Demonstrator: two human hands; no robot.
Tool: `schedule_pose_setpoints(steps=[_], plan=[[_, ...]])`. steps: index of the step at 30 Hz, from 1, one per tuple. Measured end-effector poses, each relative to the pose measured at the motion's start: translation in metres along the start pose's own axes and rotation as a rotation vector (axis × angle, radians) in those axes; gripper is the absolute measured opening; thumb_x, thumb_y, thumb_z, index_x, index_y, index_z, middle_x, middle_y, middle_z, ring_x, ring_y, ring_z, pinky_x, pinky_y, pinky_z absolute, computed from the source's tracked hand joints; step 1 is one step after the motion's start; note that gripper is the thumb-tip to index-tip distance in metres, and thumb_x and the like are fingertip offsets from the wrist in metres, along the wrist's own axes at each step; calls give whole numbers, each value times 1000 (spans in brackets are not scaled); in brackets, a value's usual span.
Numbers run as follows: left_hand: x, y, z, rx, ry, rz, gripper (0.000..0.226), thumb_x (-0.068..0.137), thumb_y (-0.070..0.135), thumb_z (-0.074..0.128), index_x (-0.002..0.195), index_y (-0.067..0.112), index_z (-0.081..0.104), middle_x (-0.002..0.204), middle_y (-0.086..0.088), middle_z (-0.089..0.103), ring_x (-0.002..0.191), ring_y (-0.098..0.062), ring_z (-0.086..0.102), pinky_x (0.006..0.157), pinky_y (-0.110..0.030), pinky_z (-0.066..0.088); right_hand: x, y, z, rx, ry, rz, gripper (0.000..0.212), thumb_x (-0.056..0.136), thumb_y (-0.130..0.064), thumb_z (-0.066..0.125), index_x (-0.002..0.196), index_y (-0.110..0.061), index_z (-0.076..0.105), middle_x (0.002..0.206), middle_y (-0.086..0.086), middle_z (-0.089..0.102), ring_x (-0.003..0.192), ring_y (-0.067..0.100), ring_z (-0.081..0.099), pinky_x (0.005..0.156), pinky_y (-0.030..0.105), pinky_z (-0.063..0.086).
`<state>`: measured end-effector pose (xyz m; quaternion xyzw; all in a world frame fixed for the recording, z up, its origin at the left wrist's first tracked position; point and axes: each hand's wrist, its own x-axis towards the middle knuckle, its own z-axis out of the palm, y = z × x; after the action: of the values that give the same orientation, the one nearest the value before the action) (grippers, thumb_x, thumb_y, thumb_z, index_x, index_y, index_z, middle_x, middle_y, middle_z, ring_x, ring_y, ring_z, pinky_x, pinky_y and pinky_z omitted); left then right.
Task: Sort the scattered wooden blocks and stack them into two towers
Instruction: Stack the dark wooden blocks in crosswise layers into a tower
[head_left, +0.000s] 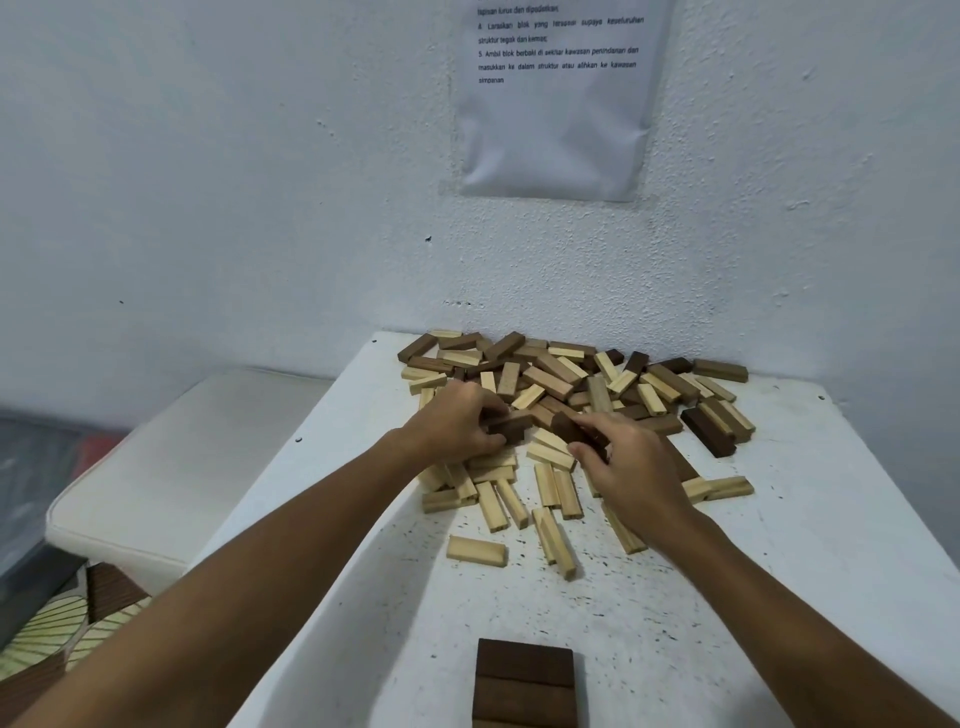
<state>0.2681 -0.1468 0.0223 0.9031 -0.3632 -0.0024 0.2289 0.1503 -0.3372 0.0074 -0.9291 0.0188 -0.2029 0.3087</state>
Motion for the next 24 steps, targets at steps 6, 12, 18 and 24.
schedule_pose_setpoints(steps=[6, 12, 18, 24], plan=[[-28, 1, -21, -160, 253, 17, 37, 76, 12, 79, 111, 5, 70, 96, -5, 71, 82, -11, 63, 72, -8, 47, -3, -24, -2, 85, 16, -27, 35, 90, -19, 66, 125, -15, 61, 110, 1, 65, 98, 16, 60, 81, 37, 55], [-80, 1, -41, -428, 401, -138, 39, 66, 17, 77, 105, 17, 70, 81, 3, 68, 69, -8, 65, 69, -21, 54, -6, -64, 2, 163, -17, -76, 36, 90, -15, 67, 125, -13, 61, 105, 2, 62, 91, 13, 56, 76, 26, 45], [-159, -4, -41, -399, 345, -384, 54, 67, 23, 77, 120, 26, 64, 81, 2, 69, 72, -8, 66, 73, -24, 53, -21, -94, 12, 211, -213, -85, 39, 87, -16, 69, 125, -19, 62, 87, -2, 62, 74, 15, 61, 67, 31, 51], [-228, 6, -34, -207, 291, -455, 31, 75, 11, 69, 105, 19, 70, 63, 0, 64, 56, -8, 58, 60, -16, 45, -41, -140, 39, 109, -583, -146, 49, 87, -22, 67, 134, -26, 55, 82, -13, 57, 75, 6, 58, 64, 21, 39]])
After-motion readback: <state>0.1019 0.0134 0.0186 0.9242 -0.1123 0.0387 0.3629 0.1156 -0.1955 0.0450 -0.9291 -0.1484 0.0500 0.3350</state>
